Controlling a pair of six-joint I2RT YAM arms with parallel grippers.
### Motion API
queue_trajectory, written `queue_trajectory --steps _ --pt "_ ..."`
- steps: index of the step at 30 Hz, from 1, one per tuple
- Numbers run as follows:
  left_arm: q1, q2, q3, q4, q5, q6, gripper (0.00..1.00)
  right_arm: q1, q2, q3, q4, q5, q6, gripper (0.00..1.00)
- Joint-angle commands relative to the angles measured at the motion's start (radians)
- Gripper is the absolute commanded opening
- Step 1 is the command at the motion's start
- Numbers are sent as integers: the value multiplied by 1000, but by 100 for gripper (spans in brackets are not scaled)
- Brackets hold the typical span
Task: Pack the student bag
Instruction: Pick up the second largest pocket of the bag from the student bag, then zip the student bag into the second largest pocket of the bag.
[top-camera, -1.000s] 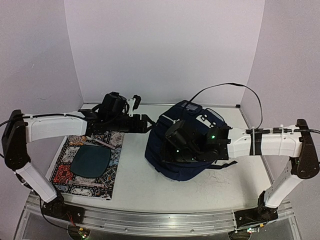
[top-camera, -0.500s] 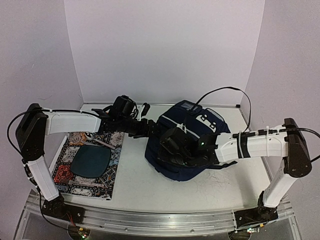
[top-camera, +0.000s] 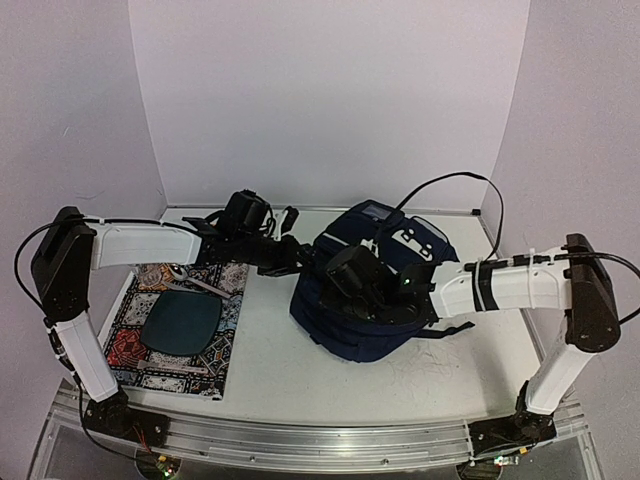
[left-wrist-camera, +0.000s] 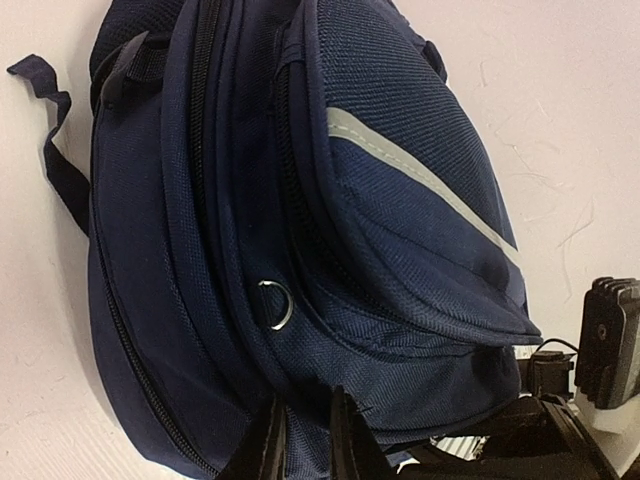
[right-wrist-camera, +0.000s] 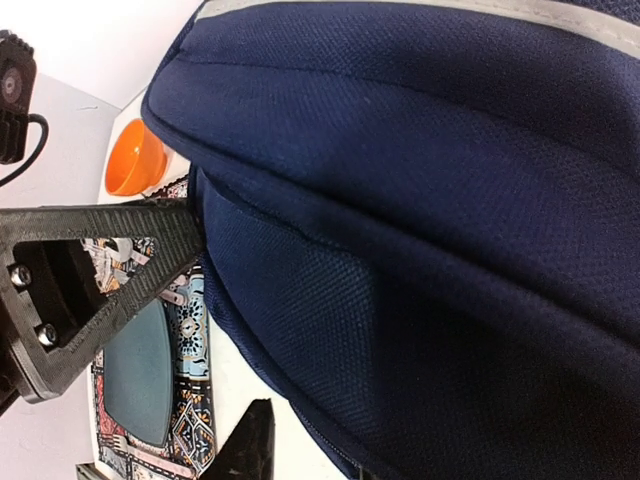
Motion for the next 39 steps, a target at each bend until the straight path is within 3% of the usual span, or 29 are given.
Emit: queue_trajectory --steps 1,5,11,21,32,39 --pt "-17 -42 -12 59 79 -16 12 -21 16 -10 41 42 1 26" --pt "-21 -56 -21 74 86 -30 7 -26 24 -28 51 48 22 19" --pt "-21 -58 -26 83 51 -31 0 -27 7 -58 66 7 -5 0" --pt "9 -33 -21 72 -83 3 0 -27 -188 -266 48 -116 -47 0" --pt "92 46 53 -2 -169 100 0 -54 -451 -432 -163 -152 -182 0" --pt "104 92 140 -39 -130 126 0 -97 -478 -416 -350 -145 -287 0"
